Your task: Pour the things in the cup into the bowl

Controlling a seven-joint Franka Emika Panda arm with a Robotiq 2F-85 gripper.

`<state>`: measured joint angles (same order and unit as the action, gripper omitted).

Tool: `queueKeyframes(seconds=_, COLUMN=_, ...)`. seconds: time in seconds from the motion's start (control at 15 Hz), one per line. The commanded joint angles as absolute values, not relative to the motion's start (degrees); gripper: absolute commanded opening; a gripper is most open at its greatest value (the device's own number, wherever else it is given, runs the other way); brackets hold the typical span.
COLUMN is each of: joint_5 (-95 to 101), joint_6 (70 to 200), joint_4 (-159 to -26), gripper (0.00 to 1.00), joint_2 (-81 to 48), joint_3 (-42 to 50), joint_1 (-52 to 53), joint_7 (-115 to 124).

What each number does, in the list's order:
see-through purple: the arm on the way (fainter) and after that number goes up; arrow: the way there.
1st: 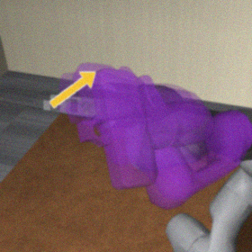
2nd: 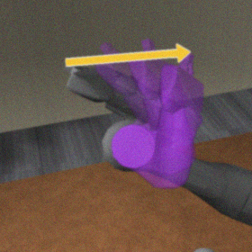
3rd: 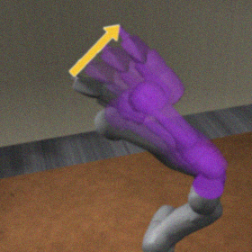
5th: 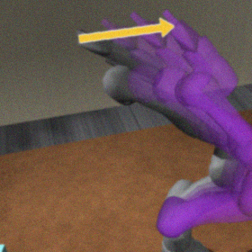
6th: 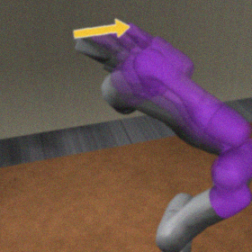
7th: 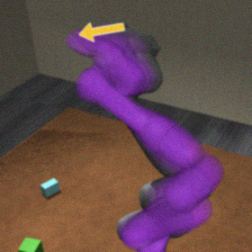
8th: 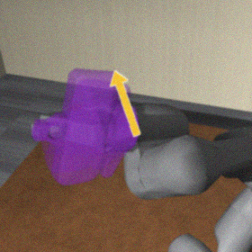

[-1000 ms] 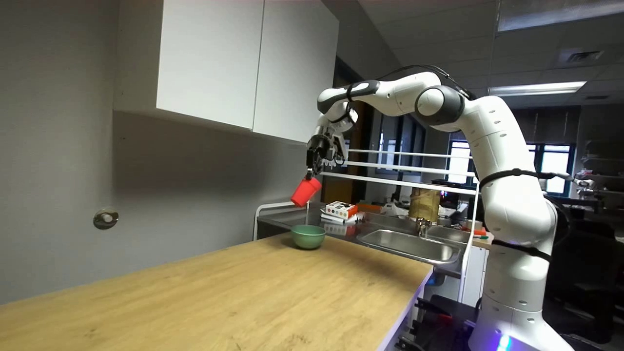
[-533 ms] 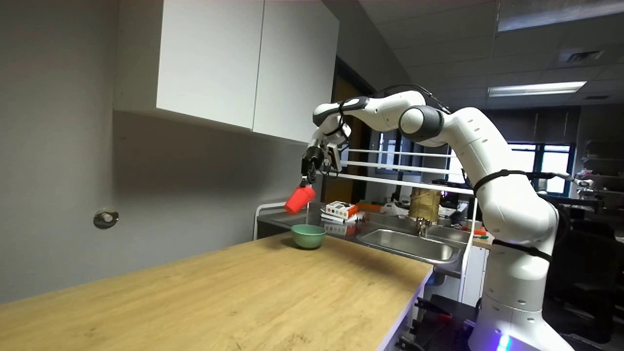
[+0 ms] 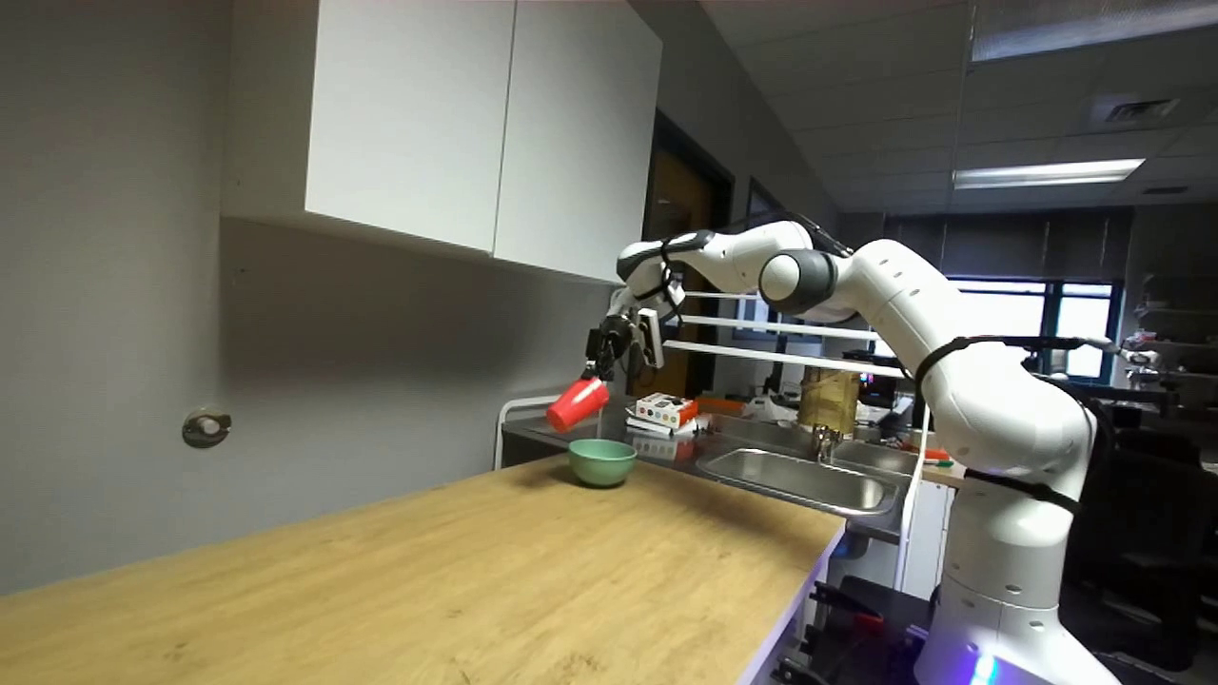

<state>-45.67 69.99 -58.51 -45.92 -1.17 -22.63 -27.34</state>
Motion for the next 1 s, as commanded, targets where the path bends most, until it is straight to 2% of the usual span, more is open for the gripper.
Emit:
queueKeyframes(seconds=0.0, joint_5=-52.33, joint_6=65.24, joint_4=-51.56, gripper=0.02, joint_2=-50.60, joint_3=-3.47, joint_1=-26.45, joint_7=-24.51)
queueKeyframes(seconds=0.93, joint_5=-79.59, joint_6=58.42, joint_4=-46.27, gripper=0.02, joint_2=-61.08, joint_3=-4.32, joint_1=-30.51, joint_7=-16.21)
